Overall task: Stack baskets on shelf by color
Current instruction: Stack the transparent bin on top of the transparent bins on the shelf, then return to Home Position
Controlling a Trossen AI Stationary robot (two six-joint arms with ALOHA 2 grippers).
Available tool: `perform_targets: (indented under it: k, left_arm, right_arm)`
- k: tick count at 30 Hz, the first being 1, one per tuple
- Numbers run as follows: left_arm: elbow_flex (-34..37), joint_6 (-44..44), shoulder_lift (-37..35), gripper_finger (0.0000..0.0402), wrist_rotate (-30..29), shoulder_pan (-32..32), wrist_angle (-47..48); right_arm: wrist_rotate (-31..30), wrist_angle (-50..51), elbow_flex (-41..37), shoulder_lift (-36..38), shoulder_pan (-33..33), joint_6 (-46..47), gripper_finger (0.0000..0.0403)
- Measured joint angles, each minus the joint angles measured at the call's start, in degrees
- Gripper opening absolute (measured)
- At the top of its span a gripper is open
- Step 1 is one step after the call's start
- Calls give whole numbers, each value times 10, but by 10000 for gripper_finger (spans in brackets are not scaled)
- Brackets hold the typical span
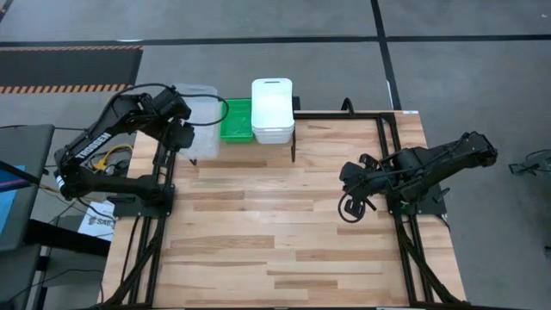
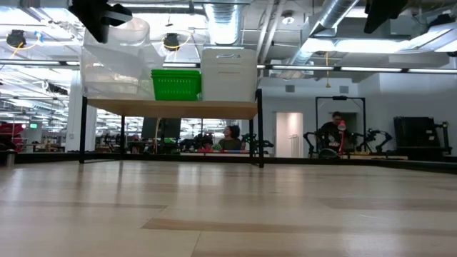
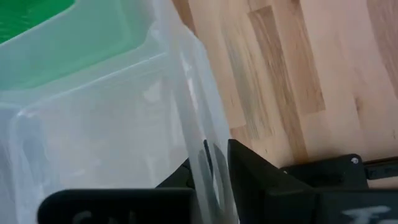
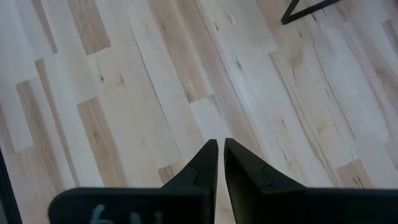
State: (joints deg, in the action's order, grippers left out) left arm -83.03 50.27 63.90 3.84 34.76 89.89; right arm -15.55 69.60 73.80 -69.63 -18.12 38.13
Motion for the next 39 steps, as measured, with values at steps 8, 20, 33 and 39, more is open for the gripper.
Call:
perform_targets:
  k: [8,20,33,39]
  left_arm:
    - [21,-4,-1,86,-13,2,-18]
    - [24,28,-1,192,-56,13,-91]
    - [18,-15,-6,208,-58,33,-114]
    - [18,-56,-6,208,-58,33,-114]
  right_arm:
    - [0,0,0,0,12,-5,52]
    - [1,0,0,0,30,-13,52]
    - [5,-42,0,0,71,-76,52]
    - [28,-70,0,0,116,-125,52]
